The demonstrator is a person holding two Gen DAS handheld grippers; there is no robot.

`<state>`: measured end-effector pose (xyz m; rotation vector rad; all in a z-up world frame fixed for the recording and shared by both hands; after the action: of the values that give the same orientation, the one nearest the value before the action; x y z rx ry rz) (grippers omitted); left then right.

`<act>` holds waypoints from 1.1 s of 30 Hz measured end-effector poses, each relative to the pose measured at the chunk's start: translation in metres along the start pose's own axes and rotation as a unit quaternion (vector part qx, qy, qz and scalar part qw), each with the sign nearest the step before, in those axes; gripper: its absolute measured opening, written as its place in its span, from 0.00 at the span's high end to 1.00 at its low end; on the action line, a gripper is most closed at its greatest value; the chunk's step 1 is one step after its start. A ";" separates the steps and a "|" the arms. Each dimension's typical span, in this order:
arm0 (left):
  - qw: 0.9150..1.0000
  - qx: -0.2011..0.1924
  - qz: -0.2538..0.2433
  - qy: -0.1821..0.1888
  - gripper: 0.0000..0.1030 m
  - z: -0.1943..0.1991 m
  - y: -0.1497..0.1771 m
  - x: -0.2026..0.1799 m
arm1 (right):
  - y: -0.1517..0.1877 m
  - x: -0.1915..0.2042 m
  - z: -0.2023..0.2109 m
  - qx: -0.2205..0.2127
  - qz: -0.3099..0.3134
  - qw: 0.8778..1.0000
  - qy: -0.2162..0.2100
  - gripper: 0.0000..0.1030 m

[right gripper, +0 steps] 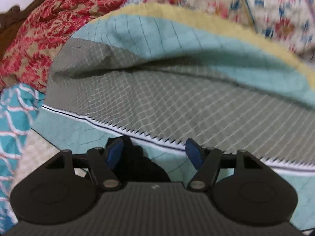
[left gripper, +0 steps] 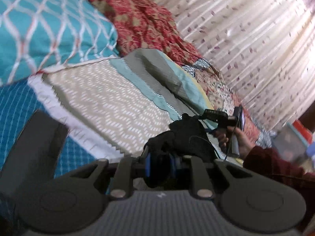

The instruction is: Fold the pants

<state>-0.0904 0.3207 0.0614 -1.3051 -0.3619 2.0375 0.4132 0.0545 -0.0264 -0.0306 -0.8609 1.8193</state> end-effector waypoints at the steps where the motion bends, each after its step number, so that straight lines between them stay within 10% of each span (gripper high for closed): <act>1: 1.000 0.003 0.003 0.001 0.84 0.000 0.001 0.003 | 0.003 -0.004 0.000 0.007 -0.013 1.000 -0.015 0.33; 4: 1.000 0.018 -0.006 -0.006 0.84 -0.011 0.005 0.002 | 0.019 0.012 -0.004 0.030 -0.002 0.999 -0.045 0.48; 5: 1.000 0.019 -0.009 -0.008 0.84 -0.013 0.007 0.000 | 0.026 0.021 -0.003 0.043 0.012 0.998 -0.043 0.81; 6: 1.000 0.019 -0.011 -0.010 0.84 -0.015 0.008 -0.002 | 0.031 0.029 -0.001 0.049 0.025 0.998 -0.037 0.86; 12: 0.998 0.007 -0.068 0.018 0.84 -0.024 0.000 -0.037 | 0.013 -0.012 0.112 -0.109 -0.025 0.994 0.008 0.91; 20: 0.968 0.060 -0.217 0.111 0.84 -0.115 0.008 -0.157 | 0.108 -0.115 0.370 -0.334 -0.074 0.920 0.192 0.91; 24: 0.938 0.099 -0.295 0.151 0.84 -0.117 0.062 -0.188 | 0.223 -0.134 0.423 -0.311 -0.064 0.897 0.309 0.91; 27: 0.923 0.146 -0.325 0.144 0.84 -0.114 0.101 -0.184 | 0.303 -0.159 0.418 -0.228 -0.106 0.906 0.341 0.84; 30: 0.925 0.190 -0.305 0.120 0.84 -0.111 0.121 -0.172 | 0.354 -0.188 0.416 -0.160 -0.147 0.904 0.369 0.71; 33: 0.933 0.188 -0.291 0.098 0.84 -0.103 0.117 -0.169 | 0.375 -0.216 0.447 -0.196 -0.220 0.883 0.366 0.71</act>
<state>-0.0009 0.1085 0.0652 -0.9980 -0.2160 1.3813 0.0208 -0.4275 0.0123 -0.6852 -0.5986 1.0446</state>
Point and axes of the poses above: each gripper's, at about its wrist camera, not at the fingertips, and z roughly against the way its jaws point, x to its left, y to its underside, the point moved 3 cm from there along -z, roughly the way its jaws point, and after that the axes turned 5 degrees about z, right-handed, at the moved point
